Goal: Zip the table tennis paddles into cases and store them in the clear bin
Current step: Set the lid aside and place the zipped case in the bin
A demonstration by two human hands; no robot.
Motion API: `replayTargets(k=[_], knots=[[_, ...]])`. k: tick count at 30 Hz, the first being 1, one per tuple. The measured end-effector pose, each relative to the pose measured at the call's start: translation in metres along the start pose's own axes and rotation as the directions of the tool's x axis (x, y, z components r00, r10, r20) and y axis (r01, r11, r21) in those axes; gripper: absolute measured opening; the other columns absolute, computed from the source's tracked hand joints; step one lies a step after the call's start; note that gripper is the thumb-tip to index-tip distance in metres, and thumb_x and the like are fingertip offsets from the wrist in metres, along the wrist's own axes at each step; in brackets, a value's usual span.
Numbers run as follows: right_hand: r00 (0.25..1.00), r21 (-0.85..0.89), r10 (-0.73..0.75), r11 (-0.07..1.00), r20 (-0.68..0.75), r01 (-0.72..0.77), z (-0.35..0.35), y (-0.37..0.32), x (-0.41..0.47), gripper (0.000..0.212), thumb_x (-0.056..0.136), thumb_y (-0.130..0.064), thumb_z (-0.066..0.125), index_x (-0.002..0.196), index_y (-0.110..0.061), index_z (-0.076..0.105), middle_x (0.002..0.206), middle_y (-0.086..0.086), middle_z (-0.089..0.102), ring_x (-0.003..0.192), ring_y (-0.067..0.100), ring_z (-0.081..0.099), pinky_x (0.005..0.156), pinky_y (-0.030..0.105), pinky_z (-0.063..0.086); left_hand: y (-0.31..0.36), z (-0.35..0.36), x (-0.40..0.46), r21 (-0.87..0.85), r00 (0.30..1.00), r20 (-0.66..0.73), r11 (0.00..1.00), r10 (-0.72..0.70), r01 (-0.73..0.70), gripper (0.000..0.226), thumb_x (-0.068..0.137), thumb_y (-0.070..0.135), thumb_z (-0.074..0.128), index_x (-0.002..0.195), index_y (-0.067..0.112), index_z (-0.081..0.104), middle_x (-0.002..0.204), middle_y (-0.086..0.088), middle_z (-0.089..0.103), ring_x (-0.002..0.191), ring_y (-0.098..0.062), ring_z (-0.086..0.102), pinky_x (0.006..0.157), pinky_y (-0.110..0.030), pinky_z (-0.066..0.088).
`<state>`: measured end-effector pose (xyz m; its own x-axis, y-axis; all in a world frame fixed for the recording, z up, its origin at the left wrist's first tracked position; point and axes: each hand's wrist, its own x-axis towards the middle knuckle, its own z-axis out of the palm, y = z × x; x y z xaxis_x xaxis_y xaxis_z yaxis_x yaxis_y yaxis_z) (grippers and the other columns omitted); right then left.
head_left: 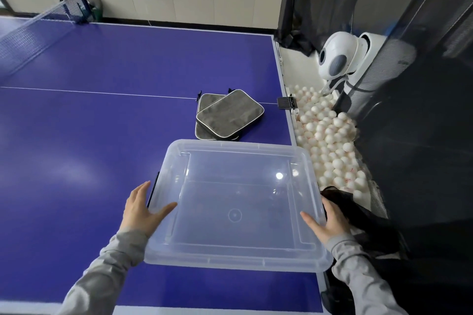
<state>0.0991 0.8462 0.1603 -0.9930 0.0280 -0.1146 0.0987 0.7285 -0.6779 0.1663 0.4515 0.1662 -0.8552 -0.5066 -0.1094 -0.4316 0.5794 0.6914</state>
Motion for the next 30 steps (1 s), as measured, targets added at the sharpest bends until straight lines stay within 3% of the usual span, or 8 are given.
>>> replayTargets(k=[4, 9, 14, 18, 22, 23, 25, 30], knots=[[0.999, 0.016, -0.01, 1.0, -0.037, 0.011, 0.004, -0.003, -0.003, 0.051, 0.076, -0.015, 0.074, 0.12, 0.001, 0.053, 0.117, 0.018, 0.057, 0.113, 0.032, 0.052, 0.093, 0.027, 0.034, 0.001, 0.007, -0.006, -0.026, 0.995, 0.083, 0.998, -0.05, 0.052, 0.081, 0.072, 0.03, 0.079, 0.137, 0.005, 0.039, 0.136, -0.014, 0.043, 0.125, -0.029, 0.043, 0.106, -0.039, 0.035], [0.999, 0.006, -0.019, 1.0, -0.029, 0.019, 0.003, -0.01, -0.004, 0.052, 0.072, -0.011, 0.077, 0.115, 0.007, 0.054, 0.115, 0.025, 0.053, 0.113, 0.039, 0.048, 0.101, 0.044, 0.038, 0.002, 0.002, -0.003, -0.048, 0.992, 0.119, 0.998, -0.034, 0.04, 0.078, 0.071, 0.028, 0.079, 0.135, 0.005, 0.04, 0.134, -0.012, 0.042, 0.122, -0.026, 0.043, 0.103, -0.034, 0.034], [0.999, 0.024, -0.009, 1.0, -0.033, 0.01, -0.011, -0.025, -0.004, 0.068, 0.073, -0.012, 0.077, 0.129, 0.007, 0.043, 0.129, 0.026, 0.044, 0.122, 0.037, 0.04, 0.105, 0.038, 0.031, 0.008, -0.01, -0.001, -0.093, 0.994, 0.11, 0.996, 0.011, -0.001, 0.08, 0.068, 0.026, 0.082, 0.135, 0.009, 0.04, 0.132, -0.01, 0.04, 0.117, -0.018, 0.041, 0.1, -0.03, 0.031], [0.997, 0.093, -0.04, 0.995, -0.072, 0.047, -0.027, -0.051, 0.014, 0.076, 0.075, -0.015, 0.075, 0.137, 0.002, 0.035, 0.138, 0.024, 0.04, 0.13, 0.033, 0.037, 0.111, 0.037, 0.027, 0.022, -0.029, 0.012, -0.237, 0.998, 0.055, 0.971, 0.029, -0.015, 0.086, 0.068, 0.026, 0.082, 0.138, 0.017, 0.033, 0.131, 0.002, 0.04, 0.111, -0.01, 0.043, 0.097, -0.028, 0.034], [0.994, 0.163, -0.075, 0.983, -0.085, 0.088, -0.029, -0.081, 0.037, 0.08, 0.078, -0.019, 0.073, 0.142, -0.006, 0.028, 0.146, 0.013, 0.036, 0.134, 0.025, 0.036, 0.109, 0.025, 0.022, 0.035, -0.049, 0.028, -0.315, 0.999, 0.04, 0.949, 0.019, -0.005, 0.095, 0.066, 0.026, 0.084, 0.141, 0.028, 0.026, 0.108, 0.015, 0.051, 0.084, -0.001, 0.053, 0.074, -0.008, 0.042], [0.992, 0.155, -0.082, 0.983, -0.099, 0.096, -0.028, -0.088, 0.042, 0.08, 0.078, -0.02, 0.073, 0.143, -0.006, 0.027, 0.147, 0.013, 0.036, 0.135, 0.025, 0.034, 0.106, 0.019, 0.019, 0.036, -0.054, 0.032, -0.314, 0.999, 0.033, 0.95, 0.02, -0.008, 0.096, 0.065, 0.026, 0.084, 0.141, 0.028, 0.026, 0.105, 0.013, 0.051, 0.084, -0.003, 0.054, 0.073, -0.009, 0.044], [0.989, 0.143, -0.093, 0.984, -0.115, 0.109, -0.02, -0.104, 0.052, 0.081, 0.077, -0.022, 0.073, 0.142, -0.005, 0.029, 0.147, 0.015, 0.035, 0.136, 0.025, 0.033, 0.102, 0.016, 0.017, 0.034, -0.066, 0.042, -0.307, 1.0, 0.004, 0.952, 0.01, -0.008, 0.098, 0.063, 0.027, 0.086, 0.141, 0.028, 0.026, 0.104, 0.007, 0.049, 0.091, -0.013, 0.052, 0.079, -0.025, 0.044], [0.995, 0.171, -0.066, 0.982, -0.077, 0.079, 0.015, -0.153, 0.072, 0.079, 0.075, -0.03, 0.074, 0.139, -0.011, 0.032, 0.141, 0.015, 0.043, 0.128, 0.03, 0.043, 0.106, 0.036, 0.032, 0.013, -0.106, 0.073, -0.304, 0.996, -0.078, 0.953, -0.037, 0.012, 0.094, 0.061, 0.028, 0.087, 0.138, 0.028, 0.032, 0.106, 0.003, 0.05, 0.093, -0.015, 0.049, 0.081, -0.029, 0.039]])
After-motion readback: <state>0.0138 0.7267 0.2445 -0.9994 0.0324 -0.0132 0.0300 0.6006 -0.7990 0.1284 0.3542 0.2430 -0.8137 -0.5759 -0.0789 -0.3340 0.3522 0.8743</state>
